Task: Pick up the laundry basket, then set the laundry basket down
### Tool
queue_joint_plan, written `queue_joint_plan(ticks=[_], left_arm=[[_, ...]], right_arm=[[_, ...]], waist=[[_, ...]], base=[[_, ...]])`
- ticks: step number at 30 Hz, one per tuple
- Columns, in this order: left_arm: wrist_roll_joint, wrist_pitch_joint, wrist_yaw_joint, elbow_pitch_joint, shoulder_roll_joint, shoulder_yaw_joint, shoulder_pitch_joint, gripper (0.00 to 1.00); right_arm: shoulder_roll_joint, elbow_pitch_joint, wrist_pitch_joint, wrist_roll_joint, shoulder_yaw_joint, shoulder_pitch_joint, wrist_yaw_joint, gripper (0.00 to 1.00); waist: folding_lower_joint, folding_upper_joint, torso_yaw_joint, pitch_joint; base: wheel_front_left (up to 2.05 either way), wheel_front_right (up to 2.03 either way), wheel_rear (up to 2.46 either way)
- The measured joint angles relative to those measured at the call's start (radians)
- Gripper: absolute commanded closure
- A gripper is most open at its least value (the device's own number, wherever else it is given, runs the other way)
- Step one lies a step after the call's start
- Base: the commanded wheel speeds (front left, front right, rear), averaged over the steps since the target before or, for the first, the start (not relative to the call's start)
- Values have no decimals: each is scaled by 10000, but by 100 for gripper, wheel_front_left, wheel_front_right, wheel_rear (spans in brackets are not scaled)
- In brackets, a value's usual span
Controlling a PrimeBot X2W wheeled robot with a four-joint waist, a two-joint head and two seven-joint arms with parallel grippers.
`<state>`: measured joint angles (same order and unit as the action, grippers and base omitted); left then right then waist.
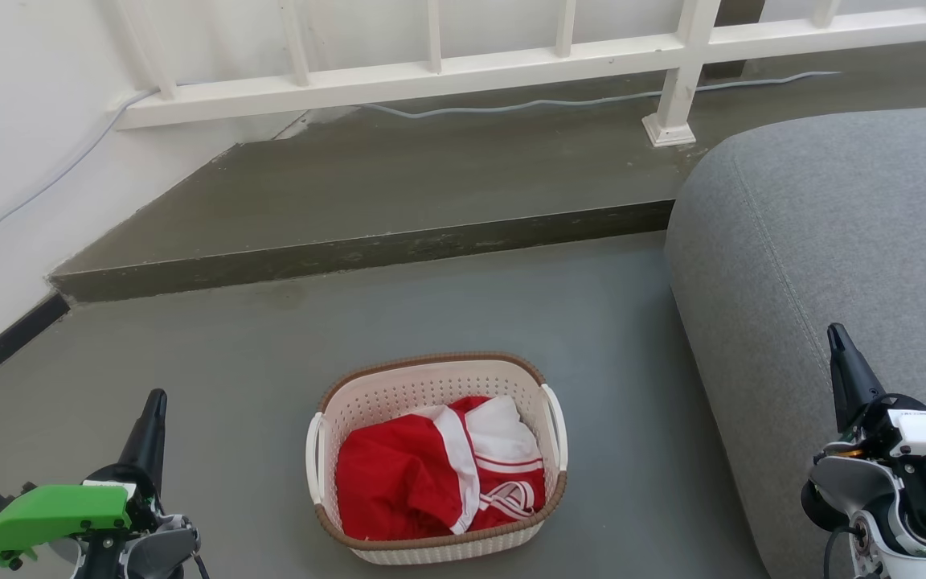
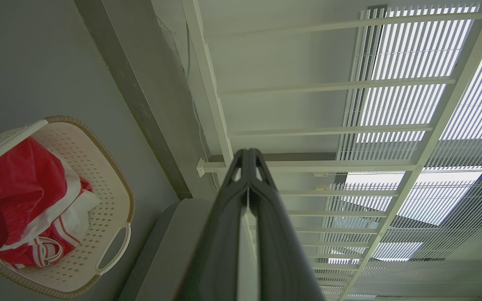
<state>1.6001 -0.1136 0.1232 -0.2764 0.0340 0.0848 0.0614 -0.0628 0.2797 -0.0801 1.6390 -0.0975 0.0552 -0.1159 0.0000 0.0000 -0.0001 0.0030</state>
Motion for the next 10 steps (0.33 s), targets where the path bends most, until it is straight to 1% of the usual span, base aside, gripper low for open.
queue_joint_plan(ticks=[10], left_arm=[[0, 0, 0, 0, 0, 0, 0, 100]], right_arm=[[2, -2, 0, 0, -4, 0, -15, 100]], waist=[[0, 0, 0, 0]], base=[[0, 0, 0]])
